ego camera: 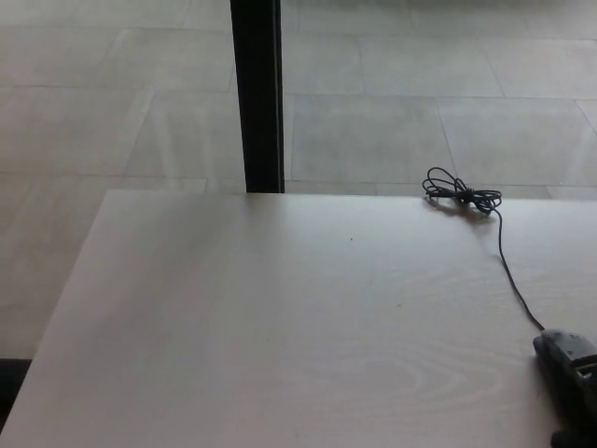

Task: The robot uses its right fingers to click on the left button of the black mouse placed on the table.

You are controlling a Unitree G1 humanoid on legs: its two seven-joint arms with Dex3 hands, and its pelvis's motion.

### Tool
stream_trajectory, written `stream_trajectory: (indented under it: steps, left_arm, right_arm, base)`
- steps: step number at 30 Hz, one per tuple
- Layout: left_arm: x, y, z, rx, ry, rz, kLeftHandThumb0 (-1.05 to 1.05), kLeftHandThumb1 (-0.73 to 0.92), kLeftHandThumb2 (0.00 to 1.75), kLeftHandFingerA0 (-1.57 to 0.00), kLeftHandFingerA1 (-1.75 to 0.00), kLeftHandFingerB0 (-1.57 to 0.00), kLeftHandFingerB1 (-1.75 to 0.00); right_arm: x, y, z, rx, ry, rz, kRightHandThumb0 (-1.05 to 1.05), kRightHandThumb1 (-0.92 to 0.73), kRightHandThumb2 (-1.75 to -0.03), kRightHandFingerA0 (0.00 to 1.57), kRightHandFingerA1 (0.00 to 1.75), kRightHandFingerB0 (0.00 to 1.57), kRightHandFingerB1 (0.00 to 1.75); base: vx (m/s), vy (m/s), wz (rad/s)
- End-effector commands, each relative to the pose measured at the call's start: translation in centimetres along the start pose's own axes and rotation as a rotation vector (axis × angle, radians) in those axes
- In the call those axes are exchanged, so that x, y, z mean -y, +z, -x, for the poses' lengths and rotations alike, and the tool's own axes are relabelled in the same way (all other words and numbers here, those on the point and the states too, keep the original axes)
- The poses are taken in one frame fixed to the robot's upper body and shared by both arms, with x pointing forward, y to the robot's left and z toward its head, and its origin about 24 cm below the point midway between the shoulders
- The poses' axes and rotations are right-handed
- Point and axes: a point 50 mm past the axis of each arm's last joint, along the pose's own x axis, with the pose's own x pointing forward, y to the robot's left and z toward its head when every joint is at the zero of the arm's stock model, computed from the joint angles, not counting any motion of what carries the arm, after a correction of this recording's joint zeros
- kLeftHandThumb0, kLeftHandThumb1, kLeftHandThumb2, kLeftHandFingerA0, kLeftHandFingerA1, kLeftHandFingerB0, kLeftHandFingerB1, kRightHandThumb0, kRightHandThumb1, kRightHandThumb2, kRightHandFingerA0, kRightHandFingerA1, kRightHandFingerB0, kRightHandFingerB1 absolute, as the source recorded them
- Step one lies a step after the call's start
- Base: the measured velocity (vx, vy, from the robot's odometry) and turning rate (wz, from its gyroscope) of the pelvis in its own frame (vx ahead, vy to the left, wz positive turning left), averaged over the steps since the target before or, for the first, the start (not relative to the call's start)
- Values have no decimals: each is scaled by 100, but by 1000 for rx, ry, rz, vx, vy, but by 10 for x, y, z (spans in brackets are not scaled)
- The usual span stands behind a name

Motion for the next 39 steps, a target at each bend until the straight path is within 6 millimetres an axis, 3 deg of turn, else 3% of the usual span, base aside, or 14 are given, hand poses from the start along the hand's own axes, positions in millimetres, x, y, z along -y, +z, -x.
stream_trajectory:
  steps: [1,7,8,9,11,12,14,20,21,22,23,30,35,39]
  left_arm:
    - [-5,10,0,30,-4,-7,-91,92,80,-49,-63,-47,-49]
    - [-4,9,0,23,7,-8,-92,92,81,-49,-62,-46,-48]
    - [-4,9,0,24,2,-5,-91,92,78,-49,-60,-47,-48]
    - [-5,9,0,24,0,1,-92,92,81,-50,-60,-47,-45]
    - [-5,10,0,26,2,8,-92,92,81,-49,-59,-48,-46]
    - [-5,10,0,34,2,-13,-92,92,78,-48,-59,-47,-48]
    - [-5,11,0,31,1,-14,-91,92,78,-48,-59,-47,-48]
    - [-4,13,-1,34,-9,7,-91,92,81,-50,-61,-44,-47]
    - [-3,13,-1,38,-4,5,-91,92,79,-50,-60,-47,-49]
    - [-3,13,-1,37,-5,22,-92,92,80,-50,-60,-46,-46]
    - [-4,13,-1,38,-7,15,-92,92,78,-47,-59,-46,-48]
    - [-3,14,-1,37,-3,-11,-90,92,81,-49,-60,-48,-48]
    - [-3,13,-1,41,11,4,-93,91,85,-51,-60,-44,-46]
    - [-4,12,0,39,5,-11,-94,92,79,-50,-57,-47,-48]
  right_arm:
    - [-40,-7,36,8,197,114,-80,-87,-67,27,53,45,36]
    - [-50,-7,46,-57,269,36,-79,-88,-67,23,48,41,33]
    - [-51,-6,47,-73,292,9,-77,-70,-104,15,53,28,47]
    - [-53,-6,48,-78,297,-1,-83,-80,-75,19,49,36,36]
    - [-58,-4,50,-98,308,-30,-76,-87,-66,21,45,37,32]
    - [-59,-3,50,-103,316,-57,-76,-88,-67,23,46,37,33]
    - [-59,-3,50,-118,313,-108,-75,-69,-102,16,52,28,47]
    - [-59,-2,48,-135,315,-133,-76,-70,-103,17,51,30,47]
    - [-58,0,49,-123,307,-149,-76,-88,-64,22,45,40,32]
    - [-59,1,49,-117,309,-146,-76,-87,-64,22,45,40,33]
    - [-59,2,49,-116,316,-154,-76,-68,-101,18,53,32,48]
    - [-58,3,45,-90,348,-117,-76,-70,-102,16,52,28,46]
    - [-46,-5,36,-88,314,-117,-76,-70,-101,15,51,28,46]
    - [-12,-28,16,-129,178,-89,-76,-70,-99,16,51,24,44]
  base:
    - [0,0,0]
    - [0,0,0]
    - [0,0,0]
    - [0,0,0]
    - [0,0,0]
    - [0,0,0]
    - [0,0,0]
    - [0,0,0]
    - [0,0,0]
    - [0,0,0]
    - [0,0,0]
    - [0,0,0]
    - [0,0,0]
    - [0,0,0]
